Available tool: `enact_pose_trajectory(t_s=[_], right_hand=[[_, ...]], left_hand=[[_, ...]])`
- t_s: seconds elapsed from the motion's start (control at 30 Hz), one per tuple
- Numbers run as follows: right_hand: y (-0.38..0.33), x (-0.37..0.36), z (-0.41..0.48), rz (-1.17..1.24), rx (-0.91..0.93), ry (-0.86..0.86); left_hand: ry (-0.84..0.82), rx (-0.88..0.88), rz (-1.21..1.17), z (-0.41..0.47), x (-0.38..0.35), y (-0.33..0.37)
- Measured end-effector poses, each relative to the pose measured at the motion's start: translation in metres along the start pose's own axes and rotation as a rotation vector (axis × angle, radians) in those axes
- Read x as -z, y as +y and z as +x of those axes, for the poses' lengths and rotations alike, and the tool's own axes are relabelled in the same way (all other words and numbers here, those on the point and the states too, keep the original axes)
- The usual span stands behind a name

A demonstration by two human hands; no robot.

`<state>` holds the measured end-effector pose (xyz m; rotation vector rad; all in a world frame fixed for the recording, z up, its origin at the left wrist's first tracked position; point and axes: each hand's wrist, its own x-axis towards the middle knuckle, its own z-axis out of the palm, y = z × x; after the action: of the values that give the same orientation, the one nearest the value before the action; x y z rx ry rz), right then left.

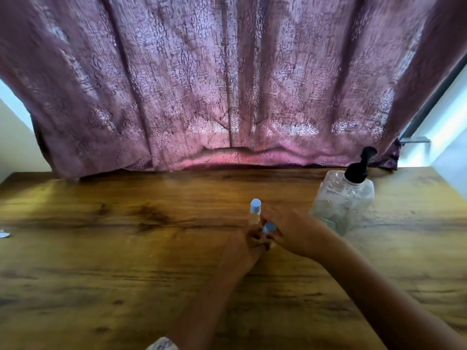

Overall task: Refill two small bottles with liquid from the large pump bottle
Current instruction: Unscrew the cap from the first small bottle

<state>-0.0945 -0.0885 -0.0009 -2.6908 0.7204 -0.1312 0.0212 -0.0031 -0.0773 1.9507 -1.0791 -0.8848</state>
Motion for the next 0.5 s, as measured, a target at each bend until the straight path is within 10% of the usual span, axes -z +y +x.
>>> enact_pose_trajectory(t_s=[0.5], right_hand=[[0.004, -0.039, -0.05, 0.634, -0.391, 0.383]], left_hand=[[0.046, -0.09, 0.059, -0.014, 0.007, -0.004]])
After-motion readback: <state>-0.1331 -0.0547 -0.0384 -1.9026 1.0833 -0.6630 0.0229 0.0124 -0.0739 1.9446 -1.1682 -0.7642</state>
